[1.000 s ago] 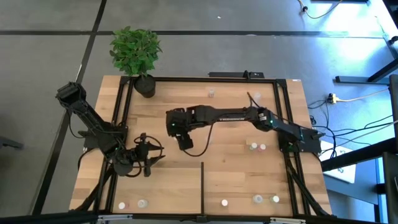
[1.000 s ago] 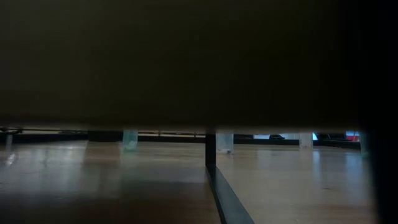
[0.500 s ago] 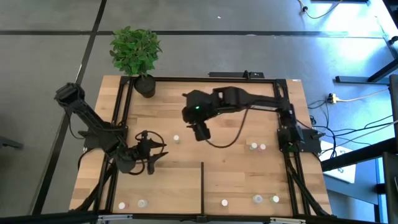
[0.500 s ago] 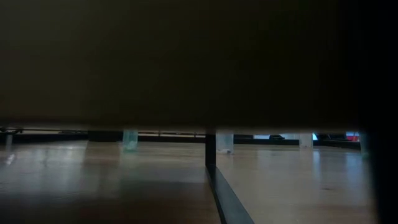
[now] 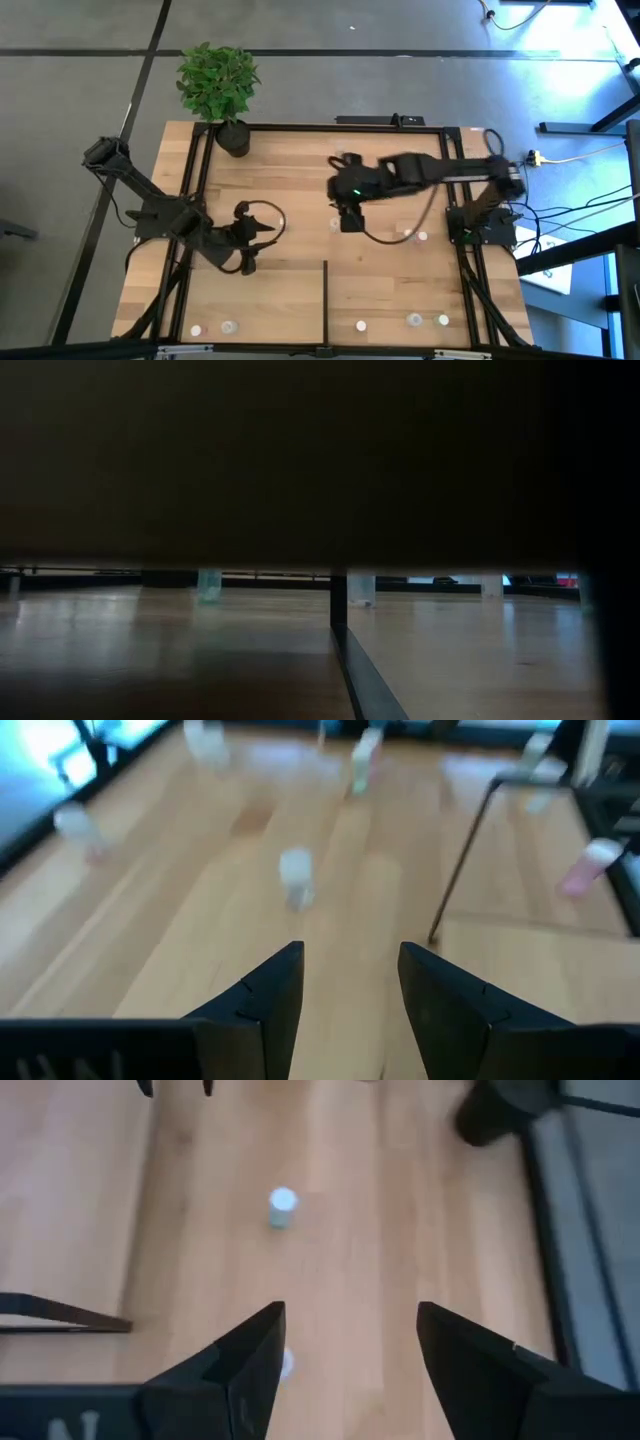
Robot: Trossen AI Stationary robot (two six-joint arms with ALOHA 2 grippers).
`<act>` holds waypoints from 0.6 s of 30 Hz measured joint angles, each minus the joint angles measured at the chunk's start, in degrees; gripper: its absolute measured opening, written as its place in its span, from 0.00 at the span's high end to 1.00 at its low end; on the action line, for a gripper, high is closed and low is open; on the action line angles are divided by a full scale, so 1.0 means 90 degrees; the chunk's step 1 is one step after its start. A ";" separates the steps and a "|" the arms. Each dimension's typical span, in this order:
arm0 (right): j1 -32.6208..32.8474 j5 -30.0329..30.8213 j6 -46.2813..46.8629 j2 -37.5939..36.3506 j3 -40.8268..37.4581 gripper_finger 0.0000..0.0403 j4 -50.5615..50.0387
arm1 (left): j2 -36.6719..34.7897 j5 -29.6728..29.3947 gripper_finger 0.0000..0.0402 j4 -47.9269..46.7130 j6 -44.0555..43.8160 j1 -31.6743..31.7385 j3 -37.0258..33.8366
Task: Pick and place medicine bottles onto shelf by color
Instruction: Put the top left green pill bottle on the shelf
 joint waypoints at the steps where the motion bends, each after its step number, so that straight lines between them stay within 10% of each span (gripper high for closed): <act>1: 0.0099 0.0244 0.0079 -0.0254 -0.0369 0.43 0.0279 | 0.0000 0.0226 0.61 -0.0233 -0.0090 0.0143 0.0054; 9: 0.0640 0.0960 0.0145 -0.1648 -0.2624 0.43 0.2470 | 0.0005 0.1670 0.61 -0.1173 -0.0195 0.1372 0.0161; 18: 0.0717 0.0915 0.0151 -0.1834 -0.3288 0.43 0.2842 | 0.0187 0.1826 0.61 -0.1199 0.0314 0.1932 0.0106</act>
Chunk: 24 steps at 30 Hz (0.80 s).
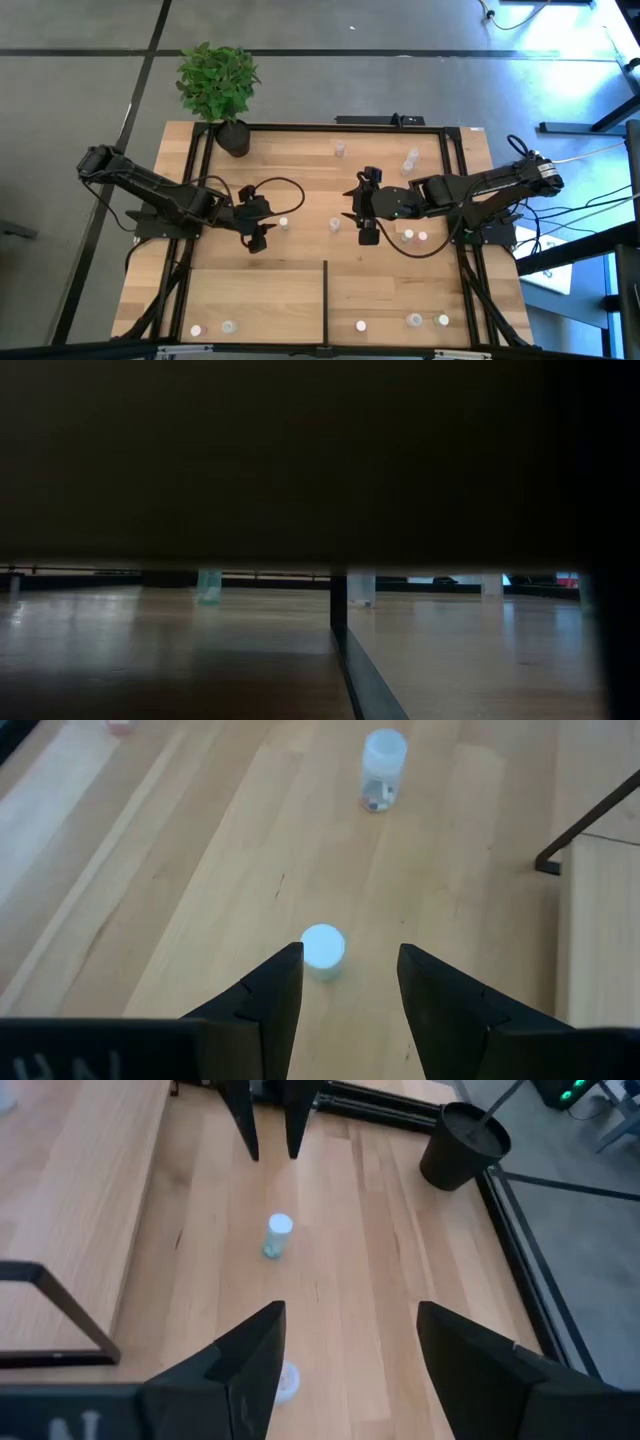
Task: Pick and place medicine bottles onto shelf by color
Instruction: Put the top left green pill bottle on the shelf
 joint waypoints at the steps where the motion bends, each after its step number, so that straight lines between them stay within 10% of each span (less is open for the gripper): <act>1: 0.0000 -0.0010 0.0050 0.0000 -0.0035 0.43 0.0094 | 0.0003 -0.0002 0.61 -0.0014 0.0000 0.0003 -0.0001; 10: 0.0051 -0.1837 -0.1004 0.0002 -0.0873 0.43 0.2037 | 0.0084 0.0052 0.61 -0.0023 0.0001 -0.0012 -0.0011; 24: 0.0032 -0.1616 -0.1021 0.0002 -0.0927 0.43 0.2229 | 0.0083 0.0200 0.61 0.0003 0.0015 -0.0053 -0.0011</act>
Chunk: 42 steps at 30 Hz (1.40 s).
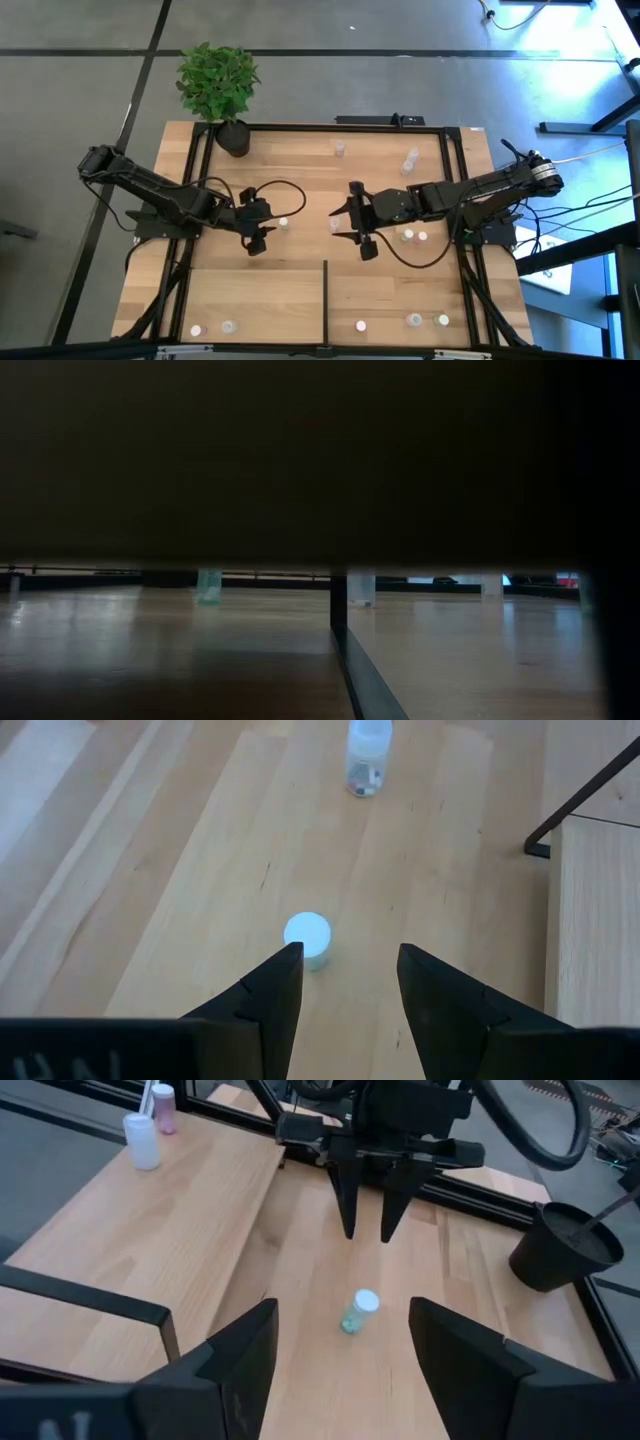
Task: Pick and place medicine bottles onto shelf by color
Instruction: Put the top left green pill bottle on the shelf
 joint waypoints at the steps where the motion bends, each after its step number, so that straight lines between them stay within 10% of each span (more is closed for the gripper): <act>1: 0.0002 0.0001 0.0000 0.0000 0.0000 0.43 0.0011 | 0.0000 -0.0001 0.61 0.0004 0.0000 0.0001 0.0000; 30: 0.0005 -0.0007 0.0002 0.0000 0.0002 0.43 0.0046 | 0.0908 -0.0152 0.43 0.0391 -0.0223 0.0351 0.0000; 42: 0.0002 -0.0007 0.0002 0.0000 0.0005 0.43 0.0044 | 0.1384 0.1209 0.41 0.0678 0.0365 0.1234 0.0000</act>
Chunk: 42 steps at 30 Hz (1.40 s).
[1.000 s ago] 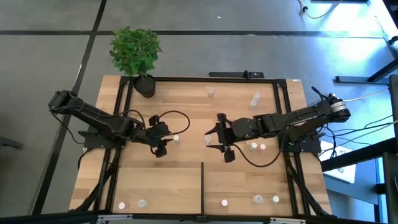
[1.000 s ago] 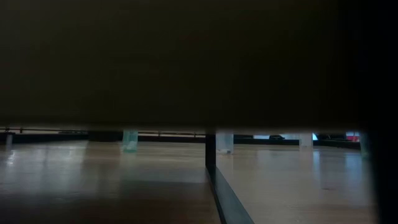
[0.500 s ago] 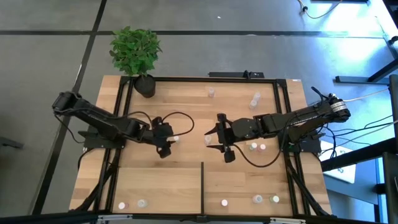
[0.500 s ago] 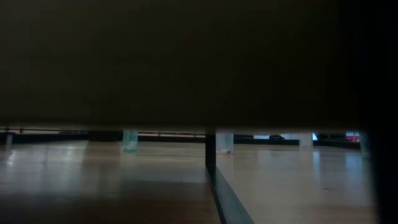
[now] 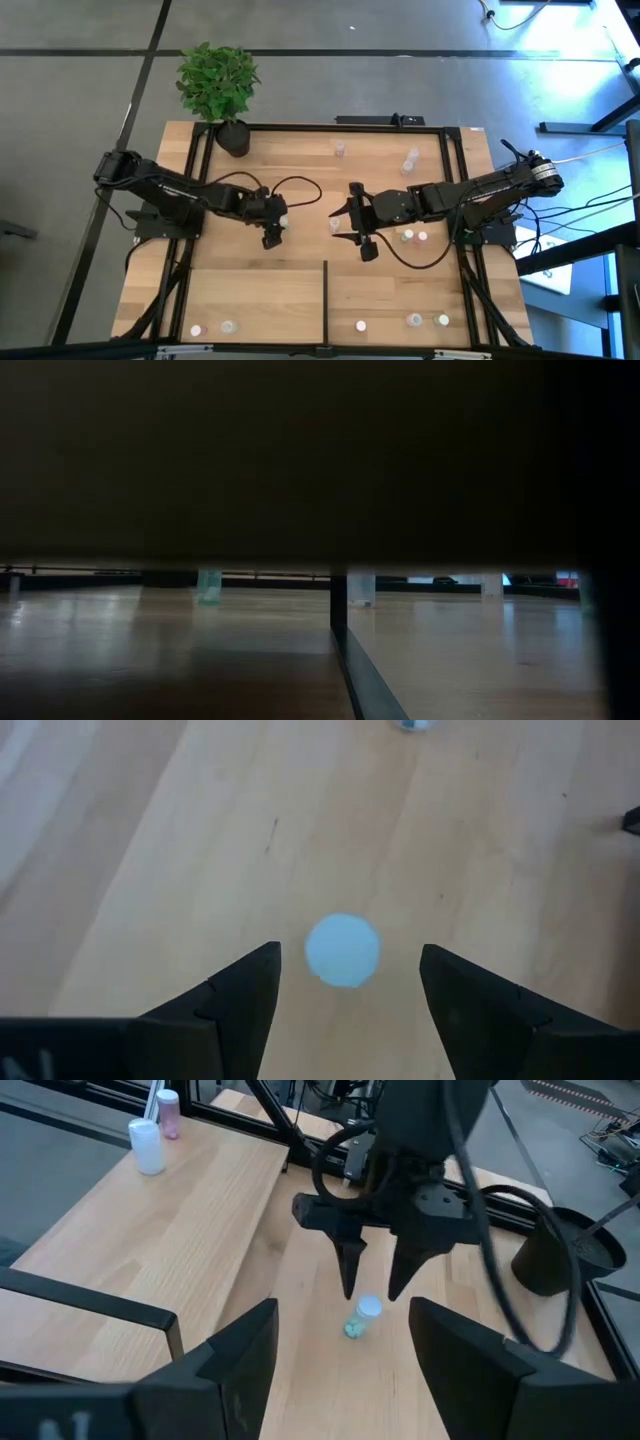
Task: Pick and place medicine bottles onto shelf by color
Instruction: Put the top left green pill bottle on the shelf
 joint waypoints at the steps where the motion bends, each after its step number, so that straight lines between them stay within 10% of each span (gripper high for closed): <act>1: 0.0000 0.0000 0.0000 0.0000 0.0000 0.43 0.0002 | 0.0000 0.0028 0.41 0.0011 0.0091 0.0048 0.0000; 28: 0.0000 0.0000 0.0000 0.0002 0.0002 0.43 -0.0003 | 0.0713 -0.0062 0.42 0.0364 0.0234 -0.0124 0.0000; 42: 0.0000 0.0000 0.0000 0.0002 0.0002 0.43 -0.0005 | 0.0712 -0.0065 0.67 0.0364 0.0094 -0.0124 0.0000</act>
